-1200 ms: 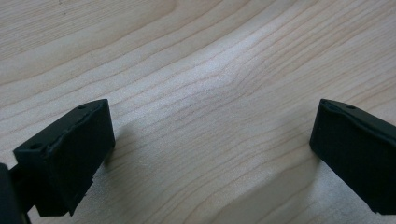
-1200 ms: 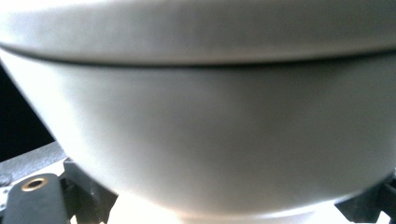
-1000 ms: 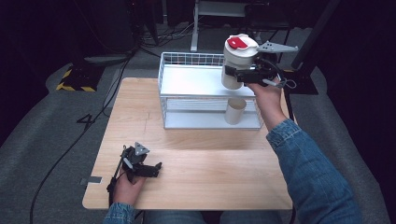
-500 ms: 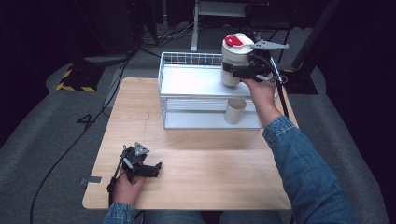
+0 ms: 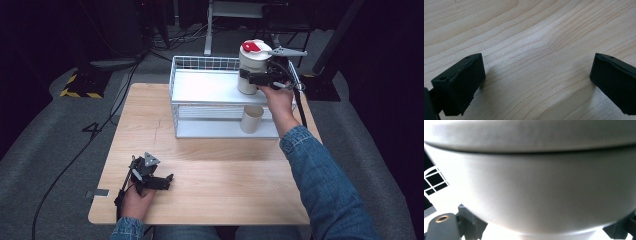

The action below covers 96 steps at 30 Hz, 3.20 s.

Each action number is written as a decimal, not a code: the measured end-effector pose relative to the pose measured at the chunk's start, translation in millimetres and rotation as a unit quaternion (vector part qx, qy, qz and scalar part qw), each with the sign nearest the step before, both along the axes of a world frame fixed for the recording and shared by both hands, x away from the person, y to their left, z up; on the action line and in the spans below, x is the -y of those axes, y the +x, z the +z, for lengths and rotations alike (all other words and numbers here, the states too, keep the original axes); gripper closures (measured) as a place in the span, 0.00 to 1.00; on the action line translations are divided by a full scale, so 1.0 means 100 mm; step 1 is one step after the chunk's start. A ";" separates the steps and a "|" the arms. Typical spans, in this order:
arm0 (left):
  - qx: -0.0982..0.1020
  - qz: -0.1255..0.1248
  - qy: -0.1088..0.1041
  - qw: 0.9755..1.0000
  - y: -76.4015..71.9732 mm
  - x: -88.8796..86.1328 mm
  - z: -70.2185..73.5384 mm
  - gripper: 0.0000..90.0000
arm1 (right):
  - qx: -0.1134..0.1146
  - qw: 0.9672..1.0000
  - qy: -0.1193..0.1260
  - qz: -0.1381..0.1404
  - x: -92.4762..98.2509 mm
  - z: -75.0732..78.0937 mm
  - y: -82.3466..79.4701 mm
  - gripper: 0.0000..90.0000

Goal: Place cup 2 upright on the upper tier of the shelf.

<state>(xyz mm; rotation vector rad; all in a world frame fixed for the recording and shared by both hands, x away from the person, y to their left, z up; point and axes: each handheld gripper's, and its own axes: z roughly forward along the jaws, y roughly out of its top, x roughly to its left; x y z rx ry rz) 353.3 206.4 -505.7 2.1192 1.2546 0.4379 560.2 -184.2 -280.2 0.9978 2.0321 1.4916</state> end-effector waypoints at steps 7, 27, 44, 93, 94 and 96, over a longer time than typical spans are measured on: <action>0.000 0.001 -0.001 1.000 0.00 0.00 0.00 0.00 | 0.001 1.000 0.003 0.000 0.03 -0.04 0.01 0.14; 0.000 0.001 -0.001 1.000 0.00 0.00 0.00 0.00 | 0.001 1.000 -0.004 0.004 0.04 -0.04 0.01 0.14; 0.001 -0.001 -0.001 1.000 0.01 0.00 0.00 0.00 | 0.010 1.000 0.011 -0.002 0.12 0.05 -0.08 0.00; 0.001 -0.007 0.000 1.000 -0.01 0.00 0.00 0.00 | -0.034 0.996 -0.060 0.051 1.25 -0.38 -1.44 0.03; 0.001 -0.007 0.000 1.000 -0.01 0.00 0.00 0.00 | -0.036 0.996 -0.061 0.051 1.27 -0.41 -1.45 0.04; 0.000 -0.007 0.000 1.000 -0.01 0.00 0.00 0.00 | -0.041 0.996 -0.063 0.046 1.32 -0.47 -1.47 0.04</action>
